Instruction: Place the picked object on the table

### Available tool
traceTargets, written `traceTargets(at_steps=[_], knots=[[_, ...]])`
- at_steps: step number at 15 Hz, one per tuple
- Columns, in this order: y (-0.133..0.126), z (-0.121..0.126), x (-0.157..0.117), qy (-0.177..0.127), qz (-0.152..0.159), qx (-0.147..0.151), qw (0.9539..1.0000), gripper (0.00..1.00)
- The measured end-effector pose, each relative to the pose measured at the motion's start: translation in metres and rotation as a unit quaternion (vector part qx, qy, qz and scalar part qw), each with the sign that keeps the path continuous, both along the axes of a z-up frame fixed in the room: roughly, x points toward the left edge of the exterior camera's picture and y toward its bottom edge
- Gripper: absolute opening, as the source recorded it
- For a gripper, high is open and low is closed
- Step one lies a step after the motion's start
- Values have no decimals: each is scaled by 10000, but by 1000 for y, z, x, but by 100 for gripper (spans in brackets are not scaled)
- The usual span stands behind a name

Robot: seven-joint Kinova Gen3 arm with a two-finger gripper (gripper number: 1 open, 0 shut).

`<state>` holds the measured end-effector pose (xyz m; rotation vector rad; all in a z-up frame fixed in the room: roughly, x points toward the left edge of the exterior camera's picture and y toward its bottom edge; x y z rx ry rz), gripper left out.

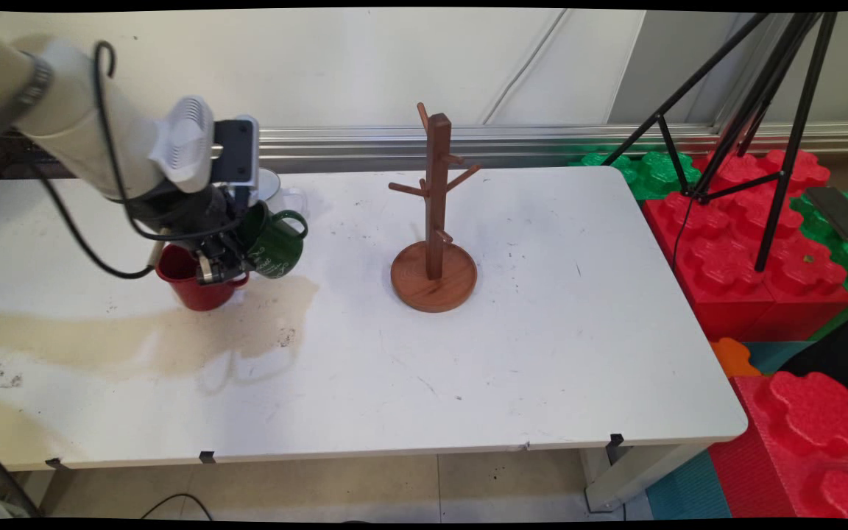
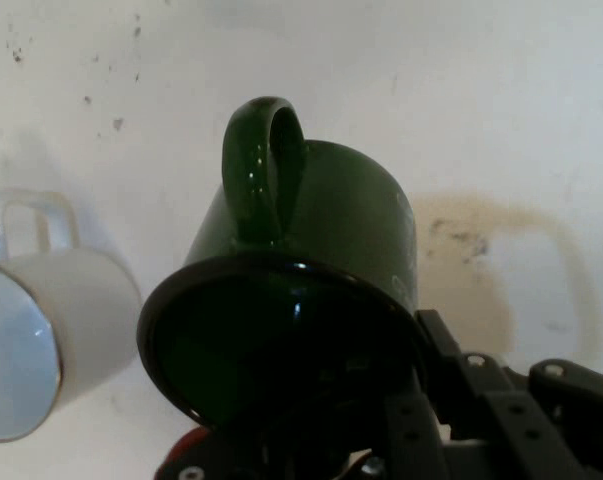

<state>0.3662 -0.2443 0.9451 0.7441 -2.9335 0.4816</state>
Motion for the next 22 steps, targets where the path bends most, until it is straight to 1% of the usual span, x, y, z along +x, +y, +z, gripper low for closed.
traceTargets(at_steps=[4,7,10,15,22], knots=[[-30,-24,-2,-368,-89,96,9992,0],[-44,-37,-5,-553,-162,160,9982,0],[-62,-53,-10,-738,-262,230,9967,0],[-94,-86,-21,-1067,-429,349,9927,0],[-117,-115,-28,-1379,-580,478,9876,0]])
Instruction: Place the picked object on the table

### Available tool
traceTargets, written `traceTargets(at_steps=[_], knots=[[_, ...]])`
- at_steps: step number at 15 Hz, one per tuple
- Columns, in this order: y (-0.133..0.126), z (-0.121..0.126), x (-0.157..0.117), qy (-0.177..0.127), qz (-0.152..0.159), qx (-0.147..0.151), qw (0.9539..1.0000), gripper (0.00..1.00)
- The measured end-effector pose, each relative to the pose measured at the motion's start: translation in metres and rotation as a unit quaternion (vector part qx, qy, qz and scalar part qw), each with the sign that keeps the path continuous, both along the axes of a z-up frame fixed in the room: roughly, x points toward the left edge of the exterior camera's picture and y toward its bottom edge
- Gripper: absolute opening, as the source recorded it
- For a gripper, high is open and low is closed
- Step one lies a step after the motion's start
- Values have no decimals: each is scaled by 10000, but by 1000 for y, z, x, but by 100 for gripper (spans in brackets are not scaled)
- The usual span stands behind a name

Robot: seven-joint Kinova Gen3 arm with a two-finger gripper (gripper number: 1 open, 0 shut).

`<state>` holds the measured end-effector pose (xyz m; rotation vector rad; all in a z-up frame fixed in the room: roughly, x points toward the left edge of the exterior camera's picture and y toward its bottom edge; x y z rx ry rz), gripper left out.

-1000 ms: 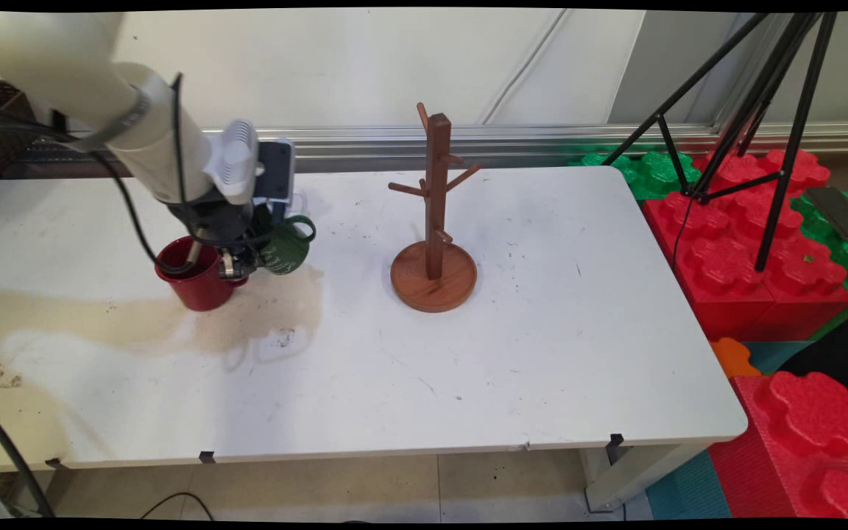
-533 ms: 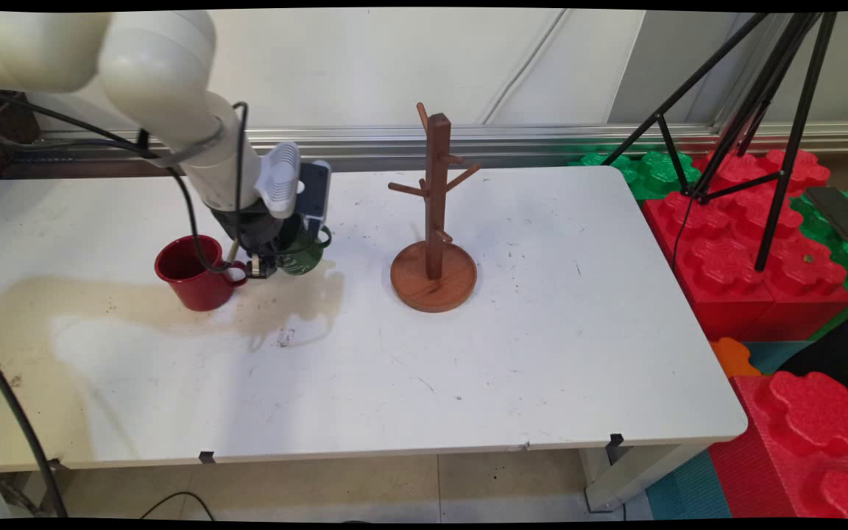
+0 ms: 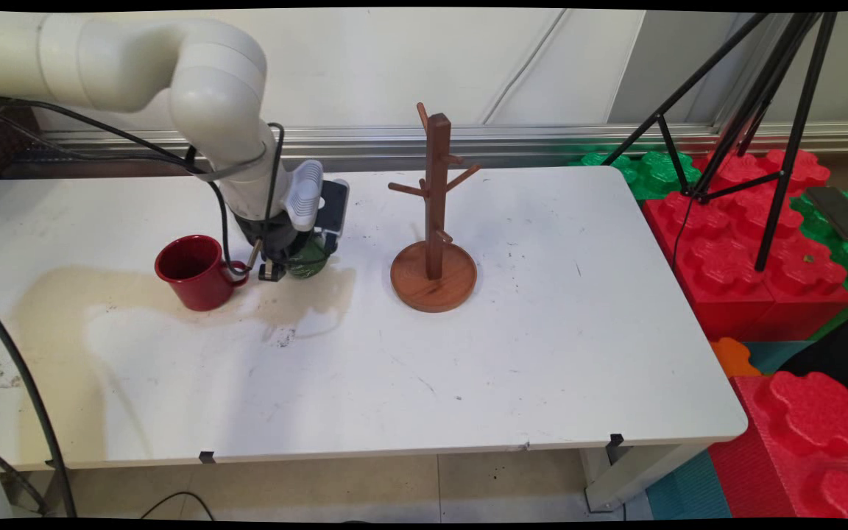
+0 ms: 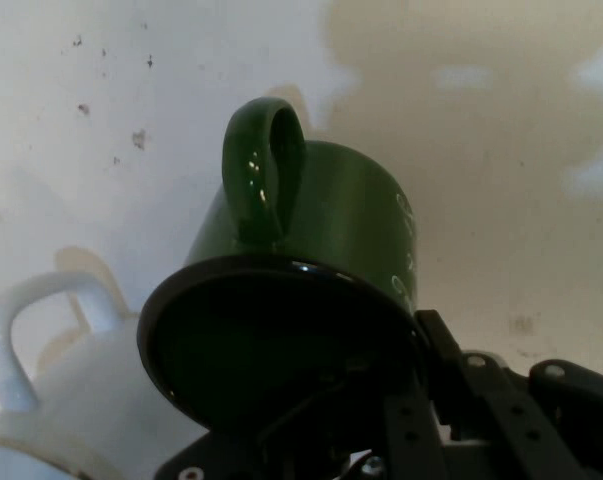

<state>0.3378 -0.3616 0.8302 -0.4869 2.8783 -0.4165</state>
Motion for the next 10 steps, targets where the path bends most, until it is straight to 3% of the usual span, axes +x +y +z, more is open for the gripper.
traceTargets(at_steps=[1,2,10], knots=[[-2,-3,-1,-36,-22,14,10000,0],[-4,-6,-3,-62,-44,26,10000,100],[-13,-12,-10,-115,-107,-31,9999,100]])
